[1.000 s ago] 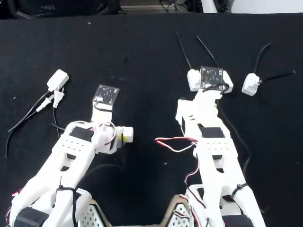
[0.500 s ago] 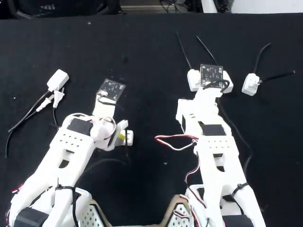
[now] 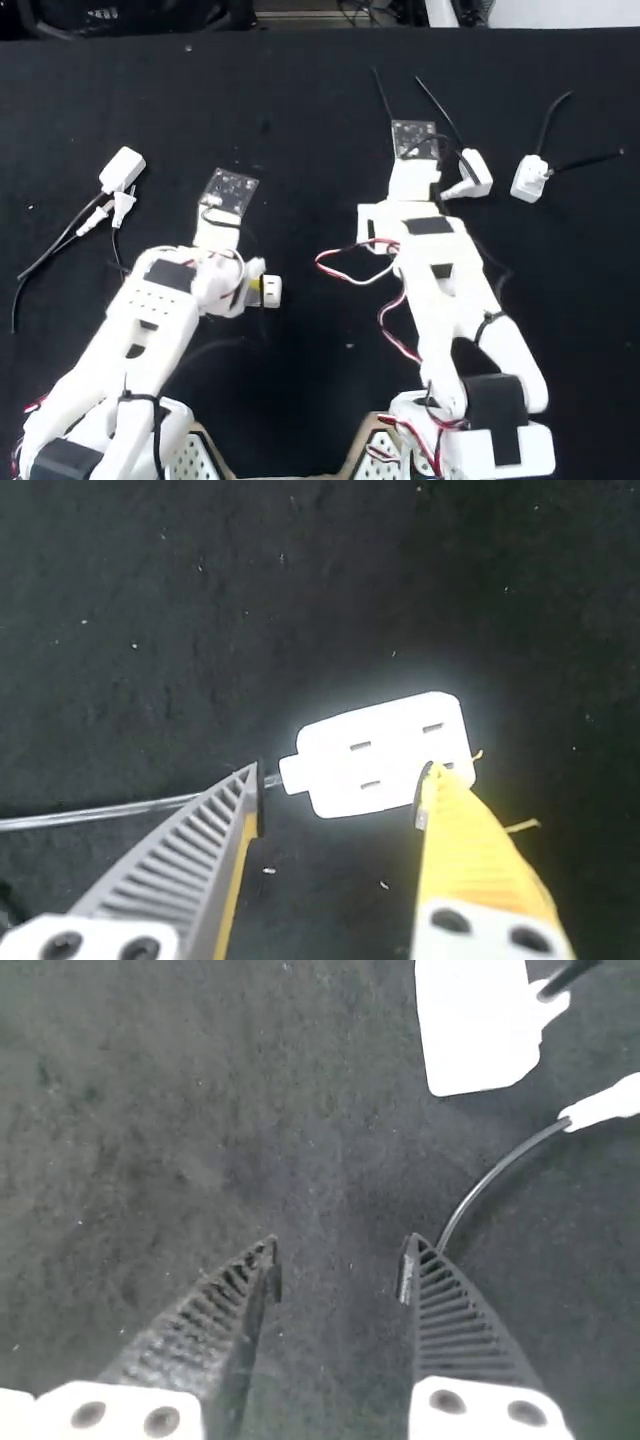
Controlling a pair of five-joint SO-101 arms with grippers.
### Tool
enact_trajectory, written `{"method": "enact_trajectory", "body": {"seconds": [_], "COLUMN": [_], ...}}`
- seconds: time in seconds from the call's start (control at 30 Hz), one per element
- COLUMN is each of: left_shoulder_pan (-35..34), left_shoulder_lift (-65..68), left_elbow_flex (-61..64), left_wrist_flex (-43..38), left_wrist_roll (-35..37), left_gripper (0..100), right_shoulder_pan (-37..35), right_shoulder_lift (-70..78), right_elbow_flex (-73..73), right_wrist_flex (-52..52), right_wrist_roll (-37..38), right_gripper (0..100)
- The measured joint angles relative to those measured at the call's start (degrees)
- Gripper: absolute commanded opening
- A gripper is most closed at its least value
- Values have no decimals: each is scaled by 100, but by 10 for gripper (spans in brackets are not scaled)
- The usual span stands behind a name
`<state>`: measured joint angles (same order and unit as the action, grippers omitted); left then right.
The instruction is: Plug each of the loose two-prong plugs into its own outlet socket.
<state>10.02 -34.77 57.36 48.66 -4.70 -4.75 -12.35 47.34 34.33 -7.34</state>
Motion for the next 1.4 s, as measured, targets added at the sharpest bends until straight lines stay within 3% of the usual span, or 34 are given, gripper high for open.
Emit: {"method": "enact_trajectory", "body": {"seconds": [0.17,0.3,0.43,1.0,1.4], "left_shoulder_pan": [-1354,-2831,-3587,-3640,-3393], "left_shoulder_lift": [0,79,633,5196,5697], "left_elbow_flex": [-853,-1486,-1881,-5538,-5881], "left_wrist_flex": [651,782,774,774,791], "left_wrist_roll": [-70,-765,-1345,-1407,-1424], "left_gripper": [260,260,260,260,228], "right_shoulder_pan": [-149,-492,-659,-677,-677], "right_shoulder_lift": [26,26,62,62,62], "right_elbow_flex": [-105,-158,-158,-158,-158], "right_wrist_flex": [246,448,457,475,475], "right_wrist_roll": [35,53,53,53,53], "right_gripper": [181,181,181,181,181]}}
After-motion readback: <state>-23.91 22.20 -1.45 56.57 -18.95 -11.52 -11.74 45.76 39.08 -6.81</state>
